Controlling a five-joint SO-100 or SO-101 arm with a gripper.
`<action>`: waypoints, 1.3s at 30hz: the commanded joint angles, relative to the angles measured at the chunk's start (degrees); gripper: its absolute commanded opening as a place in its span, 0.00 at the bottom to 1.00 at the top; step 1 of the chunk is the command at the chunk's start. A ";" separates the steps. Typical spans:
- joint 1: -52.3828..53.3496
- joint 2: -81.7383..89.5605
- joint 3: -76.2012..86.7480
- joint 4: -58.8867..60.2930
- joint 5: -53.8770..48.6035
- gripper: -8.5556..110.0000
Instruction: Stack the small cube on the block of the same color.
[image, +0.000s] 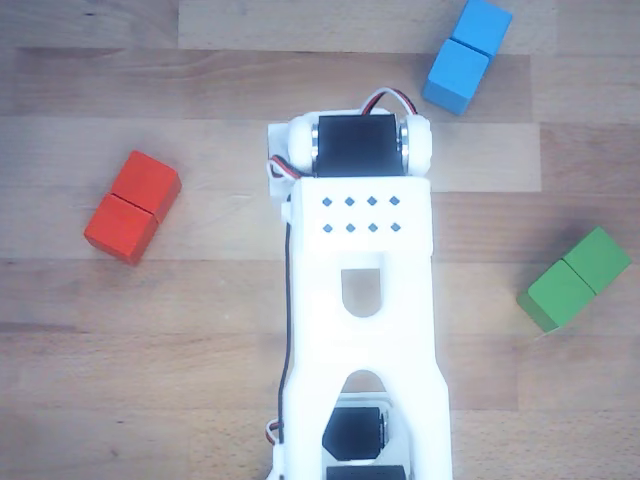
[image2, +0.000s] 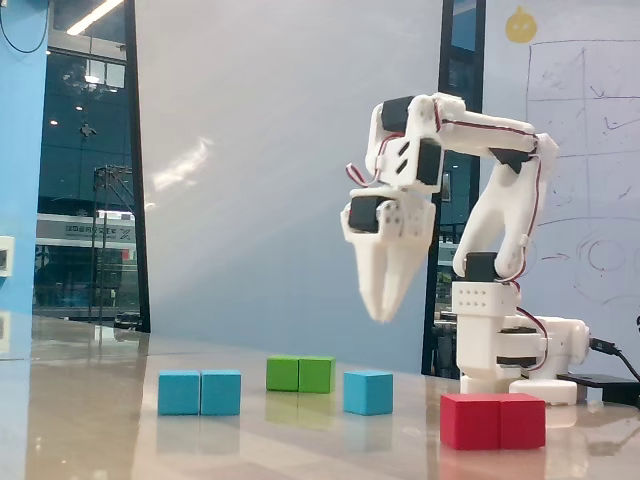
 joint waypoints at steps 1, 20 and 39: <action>3.08 0.09 -0.26 -6.24 -0.35 0.07; 3.52 7.65 14.59 -12.13 -17.40 0.08; 3.60 6.68 14.33 -12.22 -9.49 0.33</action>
